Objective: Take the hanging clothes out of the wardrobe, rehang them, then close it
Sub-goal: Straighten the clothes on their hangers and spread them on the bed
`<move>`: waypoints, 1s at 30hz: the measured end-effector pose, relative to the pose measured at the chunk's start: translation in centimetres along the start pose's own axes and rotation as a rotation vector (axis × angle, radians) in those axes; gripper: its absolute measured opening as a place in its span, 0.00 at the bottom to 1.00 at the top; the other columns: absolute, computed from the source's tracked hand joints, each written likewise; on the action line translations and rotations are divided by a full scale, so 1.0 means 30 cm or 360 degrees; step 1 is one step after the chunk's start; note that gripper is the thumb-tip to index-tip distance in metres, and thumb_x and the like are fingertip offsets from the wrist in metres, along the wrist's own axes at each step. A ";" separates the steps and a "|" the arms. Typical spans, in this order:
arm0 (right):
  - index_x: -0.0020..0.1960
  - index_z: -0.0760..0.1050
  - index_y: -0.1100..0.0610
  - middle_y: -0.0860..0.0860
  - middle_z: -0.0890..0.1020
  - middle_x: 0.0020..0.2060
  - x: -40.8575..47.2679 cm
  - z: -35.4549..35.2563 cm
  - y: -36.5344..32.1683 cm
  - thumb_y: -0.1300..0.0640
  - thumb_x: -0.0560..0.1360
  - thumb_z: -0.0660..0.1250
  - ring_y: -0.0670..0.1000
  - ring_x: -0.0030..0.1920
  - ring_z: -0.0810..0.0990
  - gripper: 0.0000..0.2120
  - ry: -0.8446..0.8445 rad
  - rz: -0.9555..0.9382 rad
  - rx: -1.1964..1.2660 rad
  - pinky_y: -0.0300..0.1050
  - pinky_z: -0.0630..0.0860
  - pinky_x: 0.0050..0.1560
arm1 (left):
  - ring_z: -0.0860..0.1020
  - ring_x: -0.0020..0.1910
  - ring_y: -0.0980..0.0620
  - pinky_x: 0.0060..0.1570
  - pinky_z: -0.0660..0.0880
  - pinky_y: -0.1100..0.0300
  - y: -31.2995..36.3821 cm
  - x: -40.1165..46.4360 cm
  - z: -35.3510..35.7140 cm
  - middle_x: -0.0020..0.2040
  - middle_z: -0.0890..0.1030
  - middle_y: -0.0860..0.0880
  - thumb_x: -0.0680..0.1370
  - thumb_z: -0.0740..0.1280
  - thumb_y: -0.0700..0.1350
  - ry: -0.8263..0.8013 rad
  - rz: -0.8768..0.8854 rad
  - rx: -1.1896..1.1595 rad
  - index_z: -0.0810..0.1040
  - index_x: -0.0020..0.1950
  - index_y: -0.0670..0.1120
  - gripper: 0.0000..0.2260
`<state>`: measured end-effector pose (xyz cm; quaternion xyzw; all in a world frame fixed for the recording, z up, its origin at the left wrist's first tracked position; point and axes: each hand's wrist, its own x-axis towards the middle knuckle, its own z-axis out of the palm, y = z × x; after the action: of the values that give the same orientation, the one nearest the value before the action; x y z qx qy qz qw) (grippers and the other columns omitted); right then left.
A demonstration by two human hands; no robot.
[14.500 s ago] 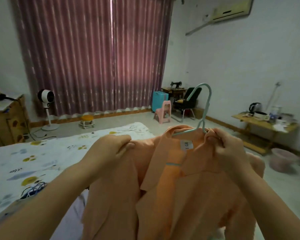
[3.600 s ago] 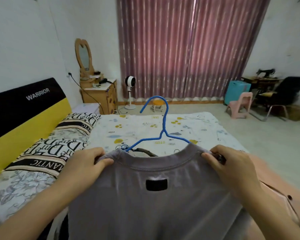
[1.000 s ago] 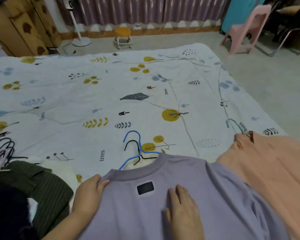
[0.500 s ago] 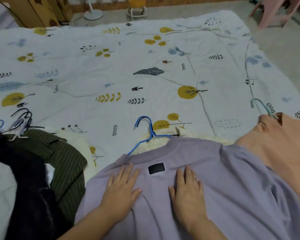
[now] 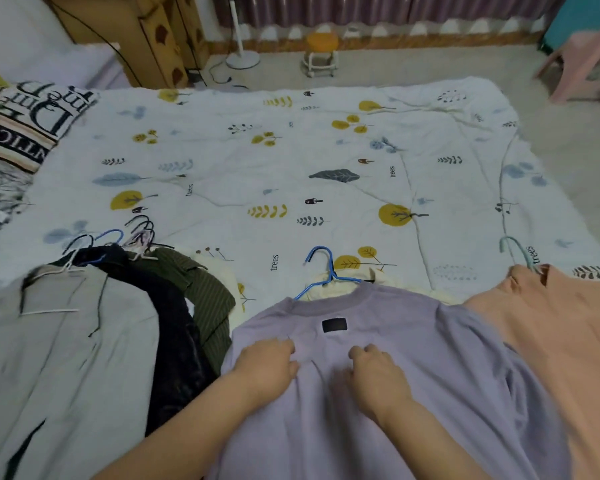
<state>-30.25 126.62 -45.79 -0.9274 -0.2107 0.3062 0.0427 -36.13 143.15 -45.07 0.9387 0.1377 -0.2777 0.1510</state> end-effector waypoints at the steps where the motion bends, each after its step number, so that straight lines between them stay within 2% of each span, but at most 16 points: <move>1: 0.66 0.66 0.56 0.55 0.69 0.63 -0.027 -0.026 -0.017 0.56 0.79 0.55 0.56 0.64 0.68 0.16 -0.0018 -0.0031 -0.0006 0.45 0.68 0.59 | 0.70 0.65 0.48 0.60 0.67 0.59 -0.002 -0.038 -0.026 0.67 0.72 0.48 0.80 0.56 0.50 0.0011 0.0001 -0.0035 0.68 0.68 0.47 0.17; 5: 0.67 0.66 0.55 0.55 0.69 0.64 -0.139 -0.133 -0.090 0.53 0.79 0.55 0.56 0.65 0.68 0.18 -0.0021 -0.0192 -0.0002 0.47 0.68 0.62 | 0.72 0.62 0.47 0.59 0.70 0.57 -0.014 -0.201 -0.116 0.63 0.75 0.47 0.80 0.56 0.50 0.0112 -0.0020 -0.0134 0.71 0.65 0.45 0.16; 9: 0.66 0.68 0.56 0.55 0.71 0.64 -0.258 -0.220 -0.178 0.52 0.79 0.56 0.56 0.65 0.69 0.17 0.0026 -0.0324 0.0010 0.46 0.69 0.61 | 0.72 0.63 0.48 0.60 0.70 0.58 -0.045 -0.385 -0.186 0.65 0.73 0.47 0.80 0.56 0.50 0.0156 -0.0099 -0.0236 0.68 0.68 0.46 0.18; 13: 0.67 0.68 0.55 0.54 0.72 0.64 -0.349 -0.278 -0.285 0.51 0.79 0.56 0.55 0.64 0.71 0.17 0.0087 -0.0494 -0.0062 0.45 0.70 0.59 | 0.74 0.58 0.47 0.53 0.70 0.57 -0.114 -0.540 -0.236 0.60 0.77 0.47 0.80 0.57 0.50 0.0264 -0.0208 -0.0290 0.72 0.63 0.46 0.15; 21: 0.65 0.70 0.54 0.51 0.74 0.65 -0.440 -0.291 -0.553 0.53 0.79 0.57 0.51 0.64 0.72 0.16 0.0130 -0.0718 -0.0145 0.43 0.68 0.62 | 0.72 0.63 0.48 0.60 0.68 0.59 -0.341 -0.778 -0.254 0.65 0.74 0.47 0.80 0.57 0.50 0.0370 -0.0438 -0.0408 0.69 0.68 0.47 0.17; 24: 0.55 0.73 0.54 0.51 0.77 0.60 -0.450 -0.262 -0.665 0.54 0.77 0.57 0.53 0.59 0.75 0.10 0.0157 -0.0721 -0.0166 0.46 0.72 0.55 | 0.73 0.61 0.48 0.57 0.68 0.61 -0.466 -0.842 -0.245 0.63 0.75 0.46 0.80 0.57 0.49 0.0386 -0.0466 -0.0450 0.70 0.66 0.47 0.16; 26: 0.52 0.70 0.54 0.52 0.77 0.57 -0.457 -0.238 -0.747 0.54 0.77 0.57 0.54 0.57 0.76 0.07 0.0163 -0.0711 -0.0215 0.45 0.70 0.49 | 0.74 0.60 0.48 0.55 0.69 0.61 -0.559 -0.872 -0.236 0.62 0.76 0.47 0.80 0.57 0.49 0.0396 -0.0478 -0.0466 0.71 0.65 0.46 0.15; 30: 0.65 0.69 0.53 0.52 0.73 0.61 -0.440 -0.165 -0.919 0.54 0.79 0.56 0.54 0.60 0.73 0.16 0.0217 -0.0662 -0.0146 0.43 0.69 0.53 | 0.74 0.60 0.49 0.54 0.69 0.61 -0.760 -0.911 -0.219 0.61 0.76 0.48 0.80 0.57 0.50 0.0443 -0.0492 -0.0432 0.72 0.63 0.48 0.14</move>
<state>-46.96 146.38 -28.79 -0.8835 -0.4076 0.2176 0.0769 -62.88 161.64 -29.15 0.9068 0.3352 -0.1446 0.2109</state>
